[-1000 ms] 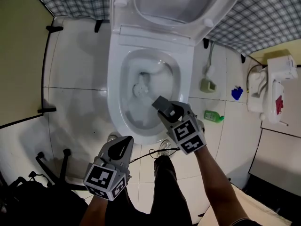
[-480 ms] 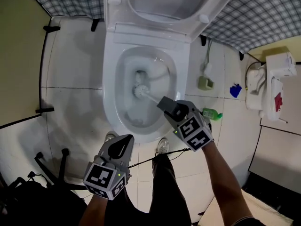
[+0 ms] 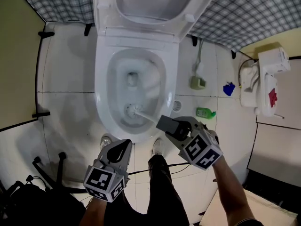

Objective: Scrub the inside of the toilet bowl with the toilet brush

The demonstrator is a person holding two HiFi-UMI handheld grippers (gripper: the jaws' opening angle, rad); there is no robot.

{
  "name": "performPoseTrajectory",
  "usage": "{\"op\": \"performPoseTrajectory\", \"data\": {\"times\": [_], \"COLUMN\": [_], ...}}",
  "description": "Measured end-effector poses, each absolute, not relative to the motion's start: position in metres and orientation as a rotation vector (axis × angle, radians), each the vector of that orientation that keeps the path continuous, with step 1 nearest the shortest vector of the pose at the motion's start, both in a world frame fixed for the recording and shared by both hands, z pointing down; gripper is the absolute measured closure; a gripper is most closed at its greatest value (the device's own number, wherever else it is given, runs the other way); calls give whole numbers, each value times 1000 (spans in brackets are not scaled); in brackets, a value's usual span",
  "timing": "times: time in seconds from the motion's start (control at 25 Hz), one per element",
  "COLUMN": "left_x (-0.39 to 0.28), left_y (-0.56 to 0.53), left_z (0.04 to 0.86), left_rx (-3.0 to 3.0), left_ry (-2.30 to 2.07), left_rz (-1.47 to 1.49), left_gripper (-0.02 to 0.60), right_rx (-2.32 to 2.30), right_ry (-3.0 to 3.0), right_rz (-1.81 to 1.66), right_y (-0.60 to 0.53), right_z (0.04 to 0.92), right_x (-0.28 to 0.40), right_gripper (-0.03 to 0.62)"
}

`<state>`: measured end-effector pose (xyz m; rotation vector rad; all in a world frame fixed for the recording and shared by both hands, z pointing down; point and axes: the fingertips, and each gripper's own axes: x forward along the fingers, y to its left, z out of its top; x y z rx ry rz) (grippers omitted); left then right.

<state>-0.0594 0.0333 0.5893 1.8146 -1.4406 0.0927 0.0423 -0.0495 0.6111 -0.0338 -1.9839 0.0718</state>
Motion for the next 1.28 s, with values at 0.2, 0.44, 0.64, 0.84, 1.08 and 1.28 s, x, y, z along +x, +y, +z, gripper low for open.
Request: {"op": "performPoseTrajectory", "data": {"times": [0.2,0.44,0.64,0.84,1.08,1.28], "left_x": [-58,-69,-78,-86,-100,-111], "left_y": [32,32,34,37,33,34], "left_z": [585,583,587,594,599,602], "left_rx": [1834,1835,1823,1806,1800,1788], "left_ry": [-1429,-1439,-1441,-1440,-1446,-1461], "left_rz": [94,102,106,101,106,112], "left_gripper": [580,580,580,580,580,580], "right_rx": [-99,-35,104,230,441,577], "right_ry": [-1969,-2061,-2167,-2249,-2302,-2237], "right_rz": [94,248,365,357,205,74], "right_y": [-29,-32,-59,-92,-139,-166], "right_z": [602,614,621,624,622,625], "right_x": [41,12,-27,-59,-83,-71], "right_gripper": [404,404,404,404,405,407]}}
